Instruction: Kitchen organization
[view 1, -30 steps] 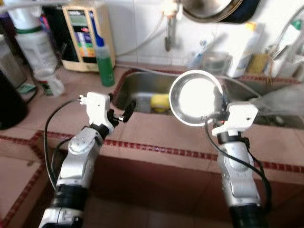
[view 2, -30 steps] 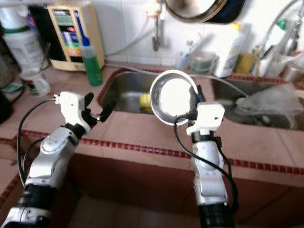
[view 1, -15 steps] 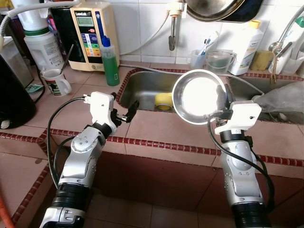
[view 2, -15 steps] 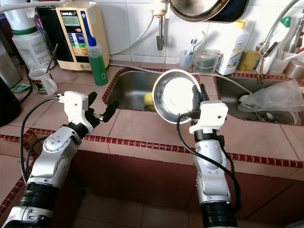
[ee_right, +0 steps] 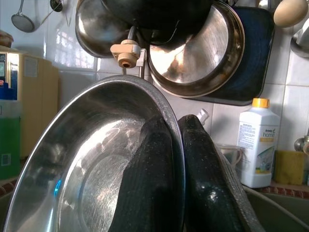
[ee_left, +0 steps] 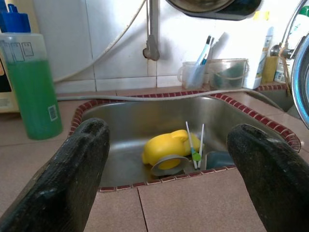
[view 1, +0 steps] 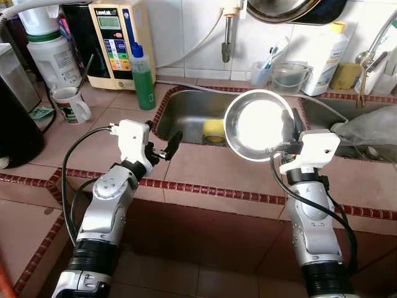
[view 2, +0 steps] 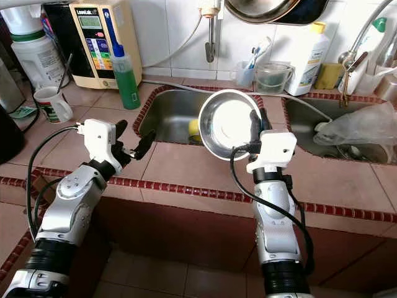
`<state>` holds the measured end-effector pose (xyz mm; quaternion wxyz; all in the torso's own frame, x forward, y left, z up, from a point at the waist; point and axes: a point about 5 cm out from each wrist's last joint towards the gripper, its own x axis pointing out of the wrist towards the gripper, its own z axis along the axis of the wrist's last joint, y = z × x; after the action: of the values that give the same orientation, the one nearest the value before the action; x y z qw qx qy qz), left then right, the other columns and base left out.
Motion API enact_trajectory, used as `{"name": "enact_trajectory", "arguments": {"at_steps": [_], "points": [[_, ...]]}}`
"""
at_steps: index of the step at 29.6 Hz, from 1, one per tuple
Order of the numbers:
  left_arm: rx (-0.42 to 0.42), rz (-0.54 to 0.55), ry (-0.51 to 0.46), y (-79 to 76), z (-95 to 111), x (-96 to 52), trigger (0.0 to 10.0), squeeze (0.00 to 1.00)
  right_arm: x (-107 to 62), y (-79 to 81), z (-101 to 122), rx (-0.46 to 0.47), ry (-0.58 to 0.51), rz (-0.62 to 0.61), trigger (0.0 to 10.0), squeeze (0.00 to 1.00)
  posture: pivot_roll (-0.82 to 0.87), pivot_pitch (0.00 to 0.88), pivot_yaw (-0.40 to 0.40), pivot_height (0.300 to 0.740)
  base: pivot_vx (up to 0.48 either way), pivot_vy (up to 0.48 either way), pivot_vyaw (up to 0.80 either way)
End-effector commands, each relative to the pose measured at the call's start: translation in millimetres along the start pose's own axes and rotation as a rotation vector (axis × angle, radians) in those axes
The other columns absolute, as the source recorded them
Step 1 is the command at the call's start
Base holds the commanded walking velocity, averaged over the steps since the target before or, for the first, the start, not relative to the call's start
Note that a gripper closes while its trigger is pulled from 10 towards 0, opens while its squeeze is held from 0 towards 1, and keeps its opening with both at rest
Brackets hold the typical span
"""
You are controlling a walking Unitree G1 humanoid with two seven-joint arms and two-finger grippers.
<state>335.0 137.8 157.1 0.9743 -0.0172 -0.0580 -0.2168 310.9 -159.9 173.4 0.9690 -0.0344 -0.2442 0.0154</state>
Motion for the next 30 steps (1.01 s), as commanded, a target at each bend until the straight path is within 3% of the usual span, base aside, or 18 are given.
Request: {"name": "enact_trajectory", "arguments": {"at_steps": [1,11,30], "points": [[0.007,-0.009,-0.012,-0.4,3.7,0.4,10.0,0.0,4.7,1.7,3.9,0.003,-0.022,0.012,10.0,0.0,-0.08,0.0,0.027,0.74,0.0,0.0,0.0],[0.004,-0.016,-0.01,-1.5,2.6,-0.5,10.0,0.0,3.7,2.0,3.6,0.001,-0.019,0.017,10.0,0.0,-0.08,0.0,0.025,0.74,0.0,0.0,0.0],[0.003,-0.027,-0.015,-3.6,2.4,-2.1,10.0,0.0,4.9,7.2,3.1,0.009,-0.018,0.043,10.0,0.0,-0.06,0.0,0.013,0.74,0.291,0.0,0.0]]}}
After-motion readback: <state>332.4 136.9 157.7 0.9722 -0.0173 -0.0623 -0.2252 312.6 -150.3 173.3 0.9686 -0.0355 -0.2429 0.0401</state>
